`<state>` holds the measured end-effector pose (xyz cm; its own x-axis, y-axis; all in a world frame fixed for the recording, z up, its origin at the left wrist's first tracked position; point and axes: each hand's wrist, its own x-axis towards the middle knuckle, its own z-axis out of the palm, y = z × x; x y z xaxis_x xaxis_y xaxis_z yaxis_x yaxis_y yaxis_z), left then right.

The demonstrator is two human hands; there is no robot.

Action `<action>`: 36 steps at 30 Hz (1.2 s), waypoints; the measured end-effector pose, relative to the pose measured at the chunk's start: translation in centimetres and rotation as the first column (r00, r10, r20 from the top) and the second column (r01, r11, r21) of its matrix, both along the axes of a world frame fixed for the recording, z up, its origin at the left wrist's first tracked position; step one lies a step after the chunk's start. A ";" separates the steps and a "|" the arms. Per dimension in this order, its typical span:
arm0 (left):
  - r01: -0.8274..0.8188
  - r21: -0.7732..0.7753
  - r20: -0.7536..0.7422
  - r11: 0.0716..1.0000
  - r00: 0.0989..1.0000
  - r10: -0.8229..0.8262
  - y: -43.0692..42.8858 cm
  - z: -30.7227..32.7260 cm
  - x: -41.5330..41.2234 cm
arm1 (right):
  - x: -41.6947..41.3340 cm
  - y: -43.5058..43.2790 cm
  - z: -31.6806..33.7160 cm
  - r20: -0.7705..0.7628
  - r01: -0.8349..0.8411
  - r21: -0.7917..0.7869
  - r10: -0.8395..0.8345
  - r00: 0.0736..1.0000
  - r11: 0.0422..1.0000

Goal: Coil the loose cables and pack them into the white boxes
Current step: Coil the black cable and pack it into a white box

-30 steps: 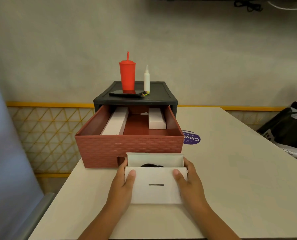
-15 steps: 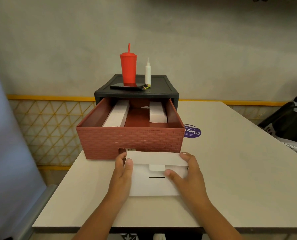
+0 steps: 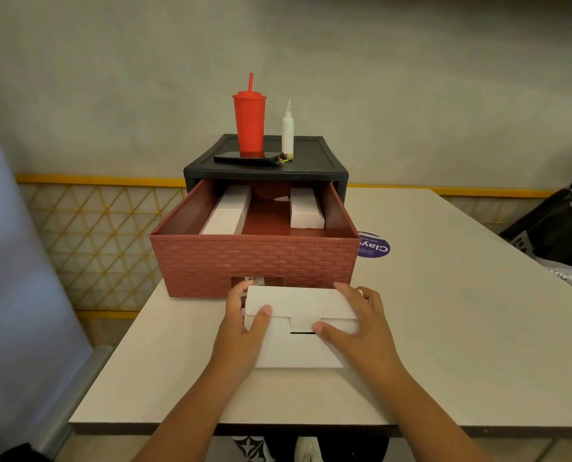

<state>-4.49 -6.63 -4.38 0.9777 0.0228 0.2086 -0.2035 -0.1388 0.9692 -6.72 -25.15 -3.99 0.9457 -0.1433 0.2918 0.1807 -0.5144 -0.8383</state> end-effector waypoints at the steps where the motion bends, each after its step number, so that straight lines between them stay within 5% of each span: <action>1: 0.001 0.011 0.007 1.000 1.000 -0.001 0.0 0.0 -0.1 | -0.1 0.0 -0.2 0.010 -0.014 0.001 0.014 1.000 1.000; 36: 0.021 0.256 0.258 0.967 0.962 -0.089 1.6 -0.9 -2.0 | -1.6 -1.2 0.2 0.026 -0.190 -0.057 0.191 0.981 0.980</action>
<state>-6.48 -5.01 -5.23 0.8843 -0.1153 0.4525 -0.4625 -0.3490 0.8150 -8.32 -26.35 -3.75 0.9444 0.0552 0.3242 0.3055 -0.5122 -0.8027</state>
